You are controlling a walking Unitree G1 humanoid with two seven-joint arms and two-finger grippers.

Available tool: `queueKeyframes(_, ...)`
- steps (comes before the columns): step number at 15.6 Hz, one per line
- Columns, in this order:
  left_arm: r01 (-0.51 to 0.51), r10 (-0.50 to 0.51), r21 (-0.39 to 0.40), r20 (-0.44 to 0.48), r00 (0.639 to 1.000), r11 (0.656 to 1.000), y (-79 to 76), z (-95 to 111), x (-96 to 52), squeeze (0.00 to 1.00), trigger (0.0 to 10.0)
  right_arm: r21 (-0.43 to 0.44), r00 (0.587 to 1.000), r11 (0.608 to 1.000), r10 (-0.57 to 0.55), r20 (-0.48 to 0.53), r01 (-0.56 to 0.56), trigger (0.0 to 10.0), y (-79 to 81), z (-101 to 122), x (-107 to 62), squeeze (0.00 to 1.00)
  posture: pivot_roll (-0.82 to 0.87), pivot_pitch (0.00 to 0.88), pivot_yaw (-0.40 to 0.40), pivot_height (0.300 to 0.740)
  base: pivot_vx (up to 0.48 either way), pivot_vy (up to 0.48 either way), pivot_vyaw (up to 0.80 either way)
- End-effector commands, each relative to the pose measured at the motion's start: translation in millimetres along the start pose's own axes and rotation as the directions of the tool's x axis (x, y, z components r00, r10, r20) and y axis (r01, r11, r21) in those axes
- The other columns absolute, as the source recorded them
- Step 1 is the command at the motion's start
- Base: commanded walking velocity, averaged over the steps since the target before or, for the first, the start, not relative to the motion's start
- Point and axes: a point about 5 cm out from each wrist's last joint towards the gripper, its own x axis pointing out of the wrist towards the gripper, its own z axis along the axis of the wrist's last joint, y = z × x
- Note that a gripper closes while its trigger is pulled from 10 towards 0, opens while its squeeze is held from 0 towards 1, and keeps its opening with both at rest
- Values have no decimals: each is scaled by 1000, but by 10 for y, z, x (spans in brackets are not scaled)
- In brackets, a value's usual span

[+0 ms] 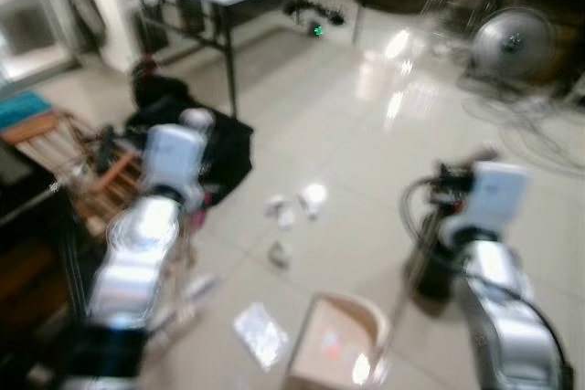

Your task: Sweep floor

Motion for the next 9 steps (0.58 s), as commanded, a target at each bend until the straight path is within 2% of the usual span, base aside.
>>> queueKeyframes(1, -54, 54, 3, 2, 999, 999, 120, 37, 22, 0, 10000, 4, 999, 1000, 21, 42, -21, 10000, 57, 99, 29, 0, -17, 0, -46, 740, 0, 0, 0)
queueKeyframes(3, -58, 58, 3, 18, 998, 998, 136, 56, 37, 0, 10000, 38, 997, 998, 42, 60, -44, 10000, 96, 163, 59, 0, -42, 0, -33, 740, 0, 0, 0)
queueKeyframes(5, -63, 64, -29, 18, 998, 998, 137, 64, 48, 0, 10000, 55, 995, 997, 50, 84, -55, 10000, 109, 213, 68, 0, -56, 0, -18, 740, 0, 0, 0)
queueKeyframes(9, -56, 57, -17, 25, 998, 998, 121, 54, 49, 0, 10000, 37, 995, 998, 47, 83, -51, 10000, 120, 202, 58, 0, -70, 0, -11, 740, 0, 0, 0)
